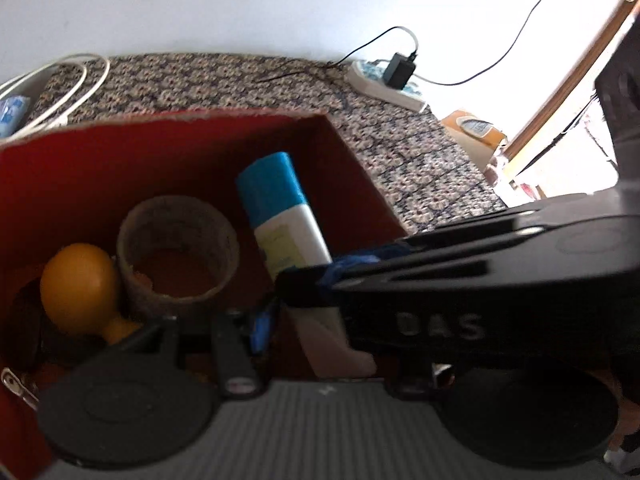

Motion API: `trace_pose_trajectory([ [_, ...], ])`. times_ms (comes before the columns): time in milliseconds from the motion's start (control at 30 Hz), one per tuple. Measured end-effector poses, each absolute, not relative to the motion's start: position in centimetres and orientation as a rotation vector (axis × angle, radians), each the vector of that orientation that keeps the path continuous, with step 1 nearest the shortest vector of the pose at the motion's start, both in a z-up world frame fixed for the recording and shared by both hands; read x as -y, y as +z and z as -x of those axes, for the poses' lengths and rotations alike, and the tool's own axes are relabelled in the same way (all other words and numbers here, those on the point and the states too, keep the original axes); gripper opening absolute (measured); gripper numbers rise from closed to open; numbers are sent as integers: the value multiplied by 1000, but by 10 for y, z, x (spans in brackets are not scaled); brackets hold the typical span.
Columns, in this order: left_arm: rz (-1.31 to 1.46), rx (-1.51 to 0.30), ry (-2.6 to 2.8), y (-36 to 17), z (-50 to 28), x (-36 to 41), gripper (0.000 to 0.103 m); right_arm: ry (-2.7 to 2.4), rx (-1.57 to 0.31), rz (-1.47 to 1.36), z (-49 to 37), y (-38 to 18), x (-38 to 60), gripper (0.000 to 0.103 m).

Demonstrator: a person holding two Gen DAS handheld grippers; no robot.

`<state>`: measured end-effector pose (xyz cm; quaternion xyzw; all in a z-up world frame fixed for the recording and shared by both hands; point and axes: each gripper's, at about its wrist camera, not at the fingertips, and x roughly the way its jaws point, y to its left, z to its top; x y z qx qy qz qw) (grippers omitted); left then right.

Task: Organize rigid objects
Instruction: 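Lift the bottle, carry it into the red box and open the gripper, then withdraw the left gripper up out of the red box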

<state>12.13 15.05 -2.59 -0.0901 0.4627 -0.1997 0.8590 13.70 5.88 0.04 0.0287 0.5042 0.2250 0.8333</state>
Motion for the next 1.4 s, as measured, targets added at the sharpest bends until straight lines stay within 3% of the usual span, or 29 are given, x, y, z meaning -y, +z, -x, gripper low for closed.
trace_pose_trajectory([
  [767, 143, -949, -351, -20, -115, -147, 39, 495, -1013, -209, -125, 1, -42, 3],
  [1400, 7, -908, -138, 0, -91, -146, 53, 517, -984, -284, -107, 5, -28, 8],
])
